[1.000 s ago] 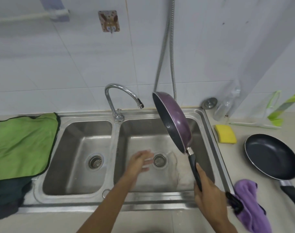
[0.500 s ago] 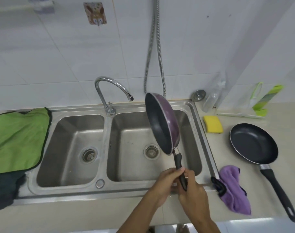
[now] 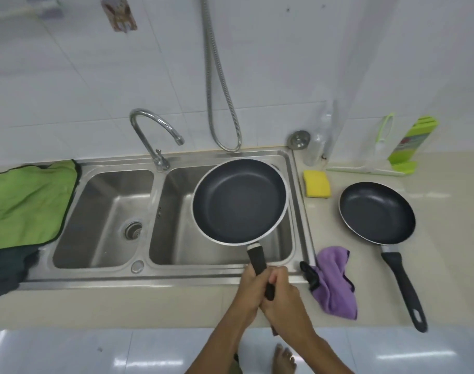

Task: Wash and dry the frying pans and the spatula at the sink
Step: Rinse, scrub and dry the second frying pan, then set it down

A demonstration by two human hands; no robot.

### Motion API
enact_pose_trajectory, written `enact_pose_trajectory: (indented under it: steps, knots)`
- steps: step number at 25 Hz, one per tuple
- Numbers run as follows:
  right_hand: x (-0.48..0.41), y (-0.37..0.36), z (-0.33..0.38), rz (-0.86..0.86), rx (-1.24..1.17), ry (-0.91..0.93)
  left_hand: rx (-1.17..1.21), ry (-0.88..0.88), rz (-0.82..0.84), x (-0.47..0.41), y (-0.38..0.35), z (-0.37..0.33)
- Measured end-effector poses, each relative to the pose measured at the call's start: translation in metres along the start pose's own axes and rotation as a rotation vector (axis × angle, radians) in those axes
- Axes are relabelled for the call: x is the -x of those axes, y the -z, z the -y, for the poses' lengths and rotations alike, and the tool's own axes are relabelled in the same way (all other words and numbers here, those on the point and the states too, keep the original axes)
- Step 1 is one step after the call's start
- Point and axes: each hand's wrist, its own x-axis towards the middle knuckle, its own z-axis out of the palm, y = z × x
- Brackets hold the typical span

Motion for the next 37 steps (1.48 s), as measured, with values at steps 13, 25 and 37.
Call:
enact_pose_trajectory:
  steps: [13, 25, 37]
  knots:
    - [-0.020, 0.087, -0.156, -0.078, 0.820, 0.227, -0.104, -0.058, -0.245, 0.013, 0.024, 0.007]
    - [-0.117, 0.072, 0.055, -0.281, 0.599, 0.798, -0.447, -0.122, -0.109, -0.002, 0.073, -0.020]
    - [-0.190, 0.070, 0.037, -0.280, 1.013, 0.701, -0.660, -0.151, 0.095, -0.042, 0.163, -0.076]
